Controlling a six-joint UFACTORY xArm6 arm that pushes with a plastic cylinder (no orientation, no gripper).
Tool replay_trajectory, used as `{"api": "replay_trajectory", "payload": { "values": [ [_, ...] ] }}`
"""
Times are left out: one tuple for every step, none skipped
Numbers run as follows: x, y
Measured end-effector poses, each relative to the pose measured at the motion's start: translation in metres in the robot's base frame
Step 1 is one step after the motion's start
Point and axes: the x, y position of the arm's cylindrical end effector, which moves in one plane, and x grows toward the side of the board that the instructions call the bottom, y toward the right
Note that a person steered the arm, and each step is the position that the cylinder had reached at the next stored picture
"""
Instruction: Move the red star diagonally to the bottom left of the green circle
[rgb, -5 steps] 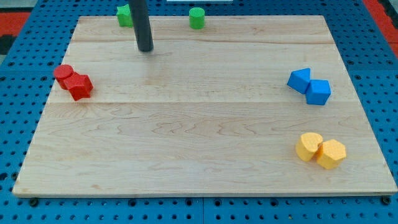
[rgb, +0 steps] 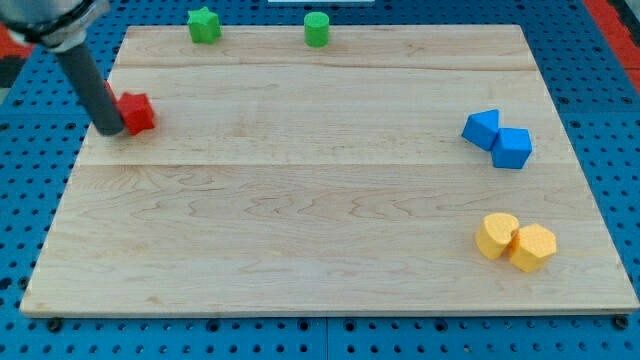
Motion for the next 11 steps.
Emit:
{"api": "replay_trajectory", "payload": {
  "values": [
    [-0.053, 0.019],
    [-0.055, 0.078],
    [-0.022, 0.101],
    [-0.027, 0.121],
    [-0.063, 0.192],
    [-0.030, 0.205],
    [-0.033, 0.256],
    [-0.074, 0.276],
    [-0.087, 0.225],
    [-0.087, 0.195],
    [-0.011, 0.221]
  ]
}}
